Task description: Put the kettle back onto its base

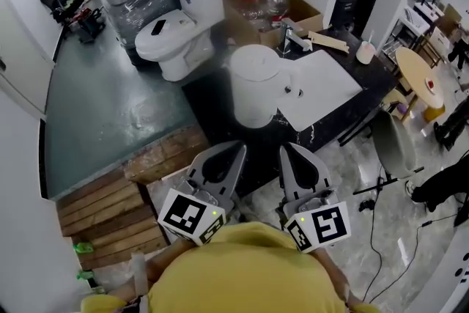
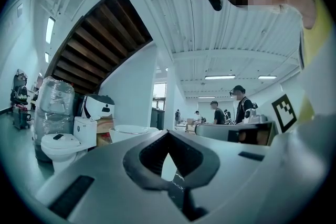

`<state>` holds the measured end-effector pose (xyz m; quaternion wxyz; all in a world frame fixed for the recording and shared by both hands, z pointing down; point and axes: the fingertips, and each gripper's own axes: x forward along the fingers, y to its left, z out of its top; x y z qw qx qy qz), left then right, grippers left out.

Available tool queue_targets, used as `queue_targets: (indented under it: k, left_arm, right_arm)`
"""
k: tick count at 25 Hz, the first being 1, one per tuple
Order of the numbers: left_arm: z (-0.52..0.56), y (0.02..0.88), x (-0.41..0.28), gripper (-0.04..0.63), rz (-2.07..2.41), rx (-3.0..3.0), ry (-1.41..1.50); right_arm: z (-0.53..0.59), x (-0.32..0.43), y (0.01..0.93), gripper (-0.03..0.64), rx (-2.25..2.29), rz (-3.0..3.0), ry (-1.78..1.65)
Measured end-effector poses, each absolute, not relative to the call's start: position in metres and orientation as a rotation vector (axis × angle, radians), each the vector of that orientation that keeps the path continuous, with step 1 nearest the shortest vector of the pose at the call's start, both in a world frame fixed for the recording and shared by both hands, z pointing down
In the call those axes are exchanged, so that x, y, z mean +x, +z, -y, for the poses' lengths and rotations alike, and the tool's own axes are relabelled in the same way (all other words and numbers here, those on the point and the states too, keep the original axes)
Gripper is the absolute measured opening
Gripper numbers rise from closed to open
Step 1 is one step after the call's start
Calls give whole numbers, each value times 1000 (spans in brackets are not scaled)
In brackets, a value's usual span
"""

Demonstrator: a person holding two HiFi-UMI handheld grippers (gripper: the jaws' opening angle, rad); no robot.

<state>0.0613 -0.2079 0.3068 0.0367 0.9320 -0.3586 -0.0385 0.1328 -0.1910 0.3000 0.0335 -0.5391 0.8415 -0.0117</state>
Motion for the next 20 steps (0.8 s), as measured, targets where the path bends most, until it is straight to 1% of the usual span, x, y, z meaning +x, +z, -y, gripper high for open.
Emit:
queue_targets:
  k: [20]
  left_arm:
    - [199, 293, 78, 5, 1010, 2882, -142]
  right_arm:
    - [185, 138, 288, 16, -1632, -2633, 14]
